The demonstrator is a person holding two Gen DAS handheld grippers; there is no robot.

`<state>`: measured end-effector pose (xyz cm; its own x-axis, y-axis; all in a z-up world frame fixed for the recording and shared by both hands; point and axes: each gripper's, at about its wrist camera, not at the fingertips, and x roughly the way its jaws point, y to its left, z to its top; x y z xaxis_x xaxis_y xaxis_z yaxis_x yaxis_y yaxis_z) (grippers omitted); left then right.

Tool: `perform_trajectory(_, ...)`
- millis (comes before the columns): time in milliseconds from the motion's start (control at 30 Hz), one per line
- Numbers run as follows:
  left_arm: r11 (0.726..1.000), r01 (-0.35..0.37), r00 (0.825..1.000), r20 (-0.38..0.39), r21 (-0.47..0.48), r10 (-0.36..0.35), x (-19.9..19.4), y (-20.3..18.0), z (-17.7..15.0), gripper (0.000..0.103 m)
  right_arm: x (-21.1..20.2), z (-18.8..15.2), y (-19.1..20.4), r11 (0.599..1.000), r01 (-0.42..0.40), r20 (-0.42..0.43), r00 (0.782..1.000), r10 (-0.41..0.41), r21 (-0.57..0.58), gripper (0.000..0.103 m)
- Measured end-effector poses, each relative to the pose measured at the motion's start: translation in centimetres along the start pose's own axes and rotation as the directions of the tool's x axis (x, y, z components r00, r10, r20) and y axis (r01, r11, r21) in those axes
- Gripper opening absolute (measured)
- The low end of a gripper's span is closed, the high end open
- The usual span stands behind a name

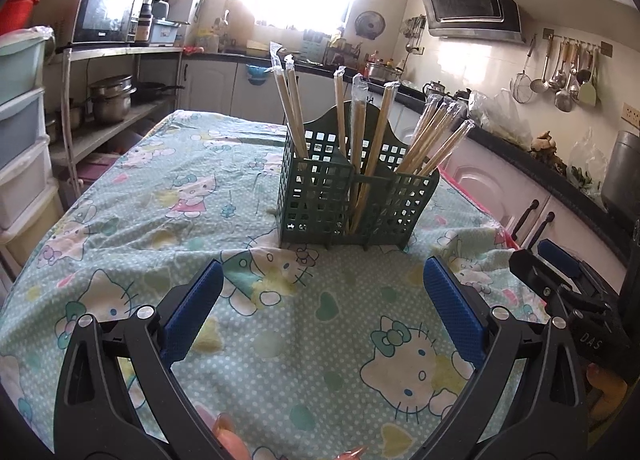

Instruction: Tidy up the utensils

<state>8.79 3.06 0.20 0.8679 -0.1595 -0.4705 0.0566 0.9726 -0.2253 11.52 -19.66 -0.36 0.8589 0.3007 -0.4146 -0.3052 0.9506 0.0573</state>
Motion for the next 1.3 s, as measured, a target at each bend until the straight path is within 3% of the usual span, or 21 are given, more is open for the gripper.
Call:
perform_trajectory(500,0.999,0.018,0.999,0.04,0.027,-0.019,-0.2,-0.7,-1.8,0.092,-1.0,-2.4,0.8,1.0,0.009,0.054,0.999,-0.008,-0.005,0.096)
perform_trajectory(1300,0.999,0.003,0.997,0.08,0.033,-0.006,-0.1,-0.6,-2.3,0.092,-1.7,-2.8,1.0,1.0,0.022,0.097,0.995,-0.022,-0.004,0.096)
